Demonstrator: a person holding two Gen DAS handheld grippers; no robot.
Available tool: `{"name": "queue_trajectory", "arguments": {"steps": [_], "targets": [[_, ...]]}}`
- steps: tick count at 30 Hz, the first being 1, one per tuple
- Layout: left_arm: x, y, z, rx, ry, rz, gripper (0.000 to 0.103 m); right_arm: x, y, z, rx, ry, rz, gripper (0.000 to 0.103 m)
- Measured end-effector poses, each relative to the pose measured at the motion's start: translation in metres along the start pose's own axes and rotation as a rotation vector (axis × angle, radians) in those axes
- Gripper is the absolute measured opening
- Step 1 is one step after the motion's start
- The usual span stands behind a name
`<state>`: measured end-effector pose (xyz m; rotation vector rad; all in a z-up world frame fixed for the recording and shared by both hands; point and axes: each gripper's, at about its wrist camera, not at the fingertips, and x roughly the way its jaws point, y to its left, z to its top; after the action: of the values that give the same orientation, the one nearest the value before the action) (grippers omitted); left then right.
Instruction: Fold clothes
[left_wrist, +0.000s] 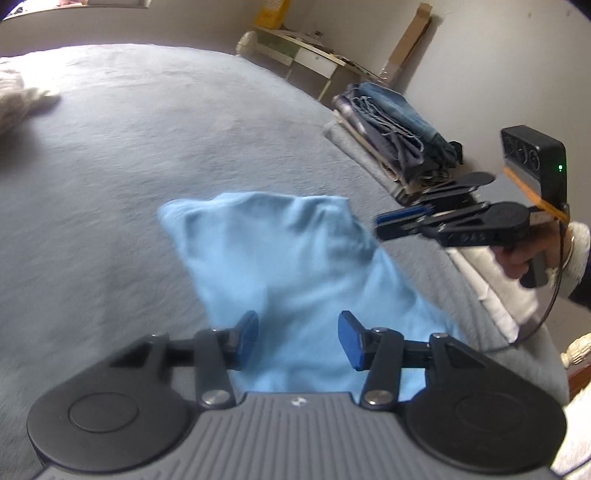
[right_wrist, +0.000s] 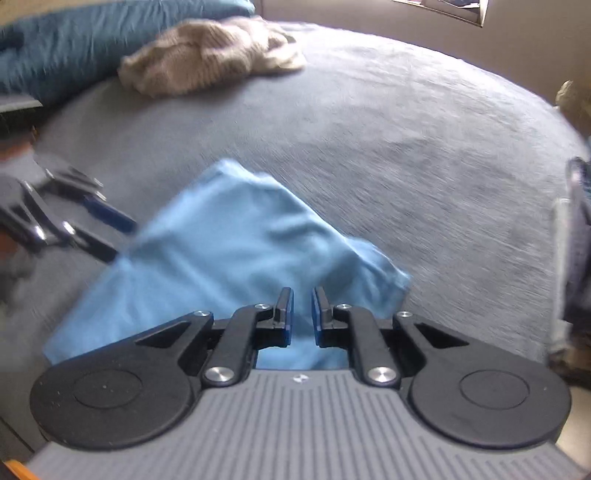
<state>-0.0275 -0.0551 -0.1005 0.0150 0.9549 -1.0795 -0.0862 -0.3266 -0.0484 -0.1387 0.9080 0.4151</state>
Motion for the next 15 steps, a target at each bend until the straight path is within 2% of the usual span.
{"name": "queue_trajectory", "arguments": {"steps": [2, 4, 5, 6, 8, 10, 13, 15], "targets": [[0.011, 0.000, 0.004, -0.001, 0.010, -0.003, 0.049, 0.014, 0.005, 0.000, 0.007, 0.012, 0.019, 0.009], [0.023, 0.004, 0.003, 0.000, 0.022, 0.033, 0.048, 0.029, 0.007, -0.002, 0.017, 0.027, 0.026, 0.009], [0.025, 0.009, 0.002, -0.012, 0.026, 0.044, 0.042, 0.033, 0.003, -0.004, 0.030, 0.038, 0.005, 0.007], [0.025, 0.014, 0.001, -0.035, 0.023, 0.035, 0.040, 0.036, 0.000, -0.006, 0.043, 0.048, -0.016, 0.007], [0.018, 0.021, 0.004, -0.074, 0.014, 0.029, 0.043, 0.038, -0.014, -0.011, 0.100, 0.038, -0.048, 0.007], [0.010, 0.019, 0.010, -0.058, -0.015, 0.047, 0.049, 0.032, -0.021, -0.009, 0.110, 0.011, -0.113, 0.011], [0.010, 0.019, 0.021, -0.049, -0.043, 0.048, 0.051, 0.016, -0.024, -0.002, 0.149, -0.069, -0.058, 0.011], [0.016, 0.021, 0.028, -0.060, -0.046, 0.044, 0.051, 0.027, -0.021, 0.003, 0.165, -0.074, -0.012, 0.011]]}}
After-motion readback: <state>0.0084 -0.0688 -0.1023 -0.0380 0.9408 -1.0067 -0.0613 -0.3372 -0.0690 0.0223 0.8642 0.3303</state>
